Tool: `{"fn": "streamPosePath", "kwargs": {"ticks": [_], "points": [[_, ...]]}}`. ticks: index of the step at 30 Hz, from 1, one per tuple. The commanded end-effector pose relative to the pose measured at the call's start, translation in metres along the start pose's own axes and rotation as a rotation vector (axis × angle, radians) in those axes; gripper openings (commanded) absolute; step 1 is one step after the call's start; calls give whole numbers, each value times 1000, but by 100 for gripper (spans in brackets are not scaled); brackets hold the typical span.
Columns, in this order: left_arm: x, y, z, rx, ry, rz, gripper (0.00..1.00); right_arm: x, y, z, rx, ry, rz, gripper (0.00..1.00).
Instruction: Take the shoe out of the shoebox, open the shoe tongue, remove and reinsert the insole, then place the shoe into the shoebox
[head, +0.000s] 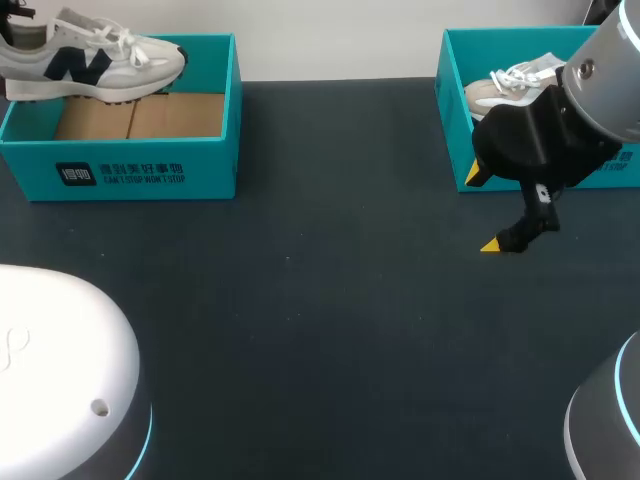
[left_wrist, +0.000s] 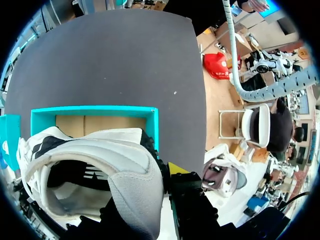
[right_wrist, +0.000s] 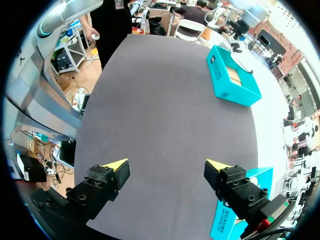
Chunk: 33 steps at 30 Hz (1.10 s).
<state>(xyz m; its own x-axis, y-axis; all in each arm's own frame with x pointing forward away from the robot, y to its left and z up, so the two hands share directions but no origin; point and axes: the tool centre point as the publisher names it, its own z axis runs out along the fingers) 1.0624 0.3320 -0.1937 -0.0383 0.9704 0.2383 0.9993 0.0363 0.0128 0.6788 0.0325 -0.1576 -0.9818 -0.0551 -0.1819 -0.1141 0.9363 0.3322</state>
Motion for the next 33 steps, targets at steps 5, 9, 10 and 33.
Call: {"fn": "streamPosePath", "kwargs": {"ticks": [5, 9, 10, 33], "points": [[-10, 21, 22, 6, 6, -12, 0, -3, 2, 1, 4, 6, 1, 100], [-17, 23, 37, 2, 10, -22, 0, -3, 2, 1, 4, 6, 1, 100], [-19, 24, 40, 12, 13, -18, 0, -3, 2, 1, 4, 6, 1, 100], [-45, 4, 100, 18, 39, -38, 0, -3, 2, 1, 4, 6, 1, 100]]}}
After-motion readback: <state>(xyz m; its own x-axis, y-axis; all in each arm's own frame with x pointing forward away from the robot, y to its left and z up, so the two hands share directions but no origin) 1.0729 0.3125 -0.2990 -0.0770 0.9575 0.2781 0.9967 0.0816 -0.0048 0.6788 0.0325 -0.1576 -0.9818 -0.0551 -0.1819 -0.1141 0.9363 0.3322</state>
